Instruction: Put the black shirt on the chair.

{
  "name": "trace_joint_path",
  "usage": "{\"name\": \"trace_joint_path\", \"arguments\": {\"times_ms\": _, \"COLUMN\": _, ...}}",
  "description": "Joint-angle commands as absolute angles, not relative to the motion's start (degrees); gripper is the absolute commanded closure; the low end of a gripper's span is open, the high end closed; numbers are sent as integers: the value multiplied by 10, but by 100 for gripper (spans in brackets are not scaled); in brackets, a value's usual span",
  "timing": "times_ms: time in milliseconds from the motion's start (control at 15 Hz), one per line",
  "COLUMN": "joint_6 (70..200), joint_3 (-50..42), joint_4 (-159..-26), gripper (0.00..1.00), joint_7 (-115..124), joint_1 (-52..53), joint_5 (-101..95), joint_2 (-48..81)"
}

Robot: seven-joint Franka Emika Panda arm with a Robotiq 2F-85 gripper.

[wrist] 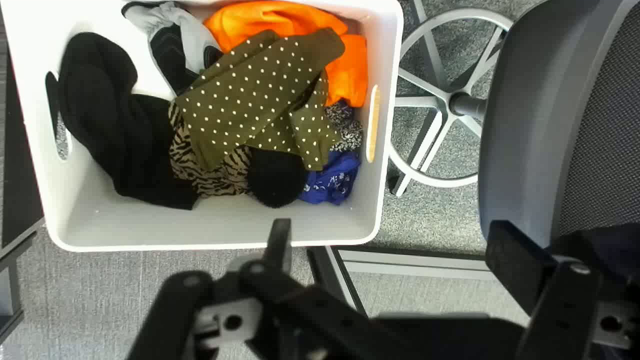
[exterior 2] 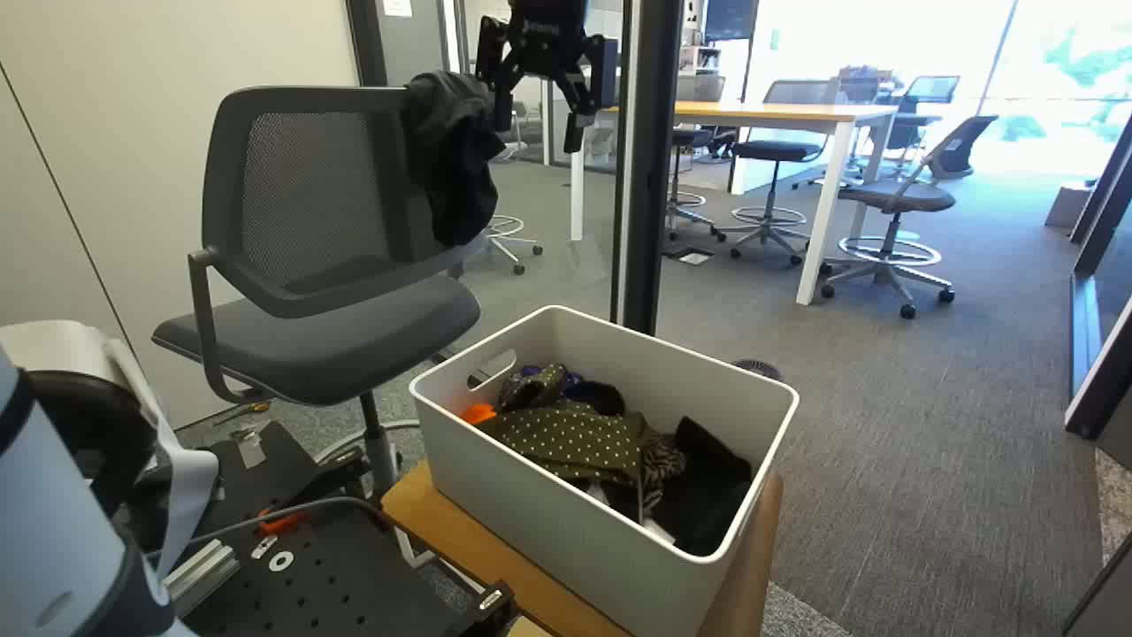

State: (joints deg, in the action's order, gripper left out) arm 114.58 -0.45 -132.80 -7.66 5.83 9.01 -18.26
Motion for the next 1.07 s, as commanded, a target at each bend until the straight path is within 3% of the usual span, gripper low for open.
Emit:
{"name": "trace_joint_path", "arguments": {"times_ms": 0, "joint_6": 1145, "joint_3": 1, "joint_4": -1325, "gripper": 0, "joint_7": -78, "joint_1": 52, "joint_5": 92, "joint_2": -182}}
{"name": "trace_joint_path", "arguments": {"times_ms": 600, "joint_6": 1168, "joint_3": 2, "joint_4": -1323, "gripper": 0, "joint_7": -89, "joint_1": 41, "joint_5": 47, "joint_2": -159}}
{"name": "trace_joint_path", "arguments": {"times_ms": 1000, "joint_6": 1198, "joint_3": -17, "joint_4": -1294, "gripper": 0, "joint_7": -177, "joint_1": 21, "joint_5": -3, "joint_2": -23}}
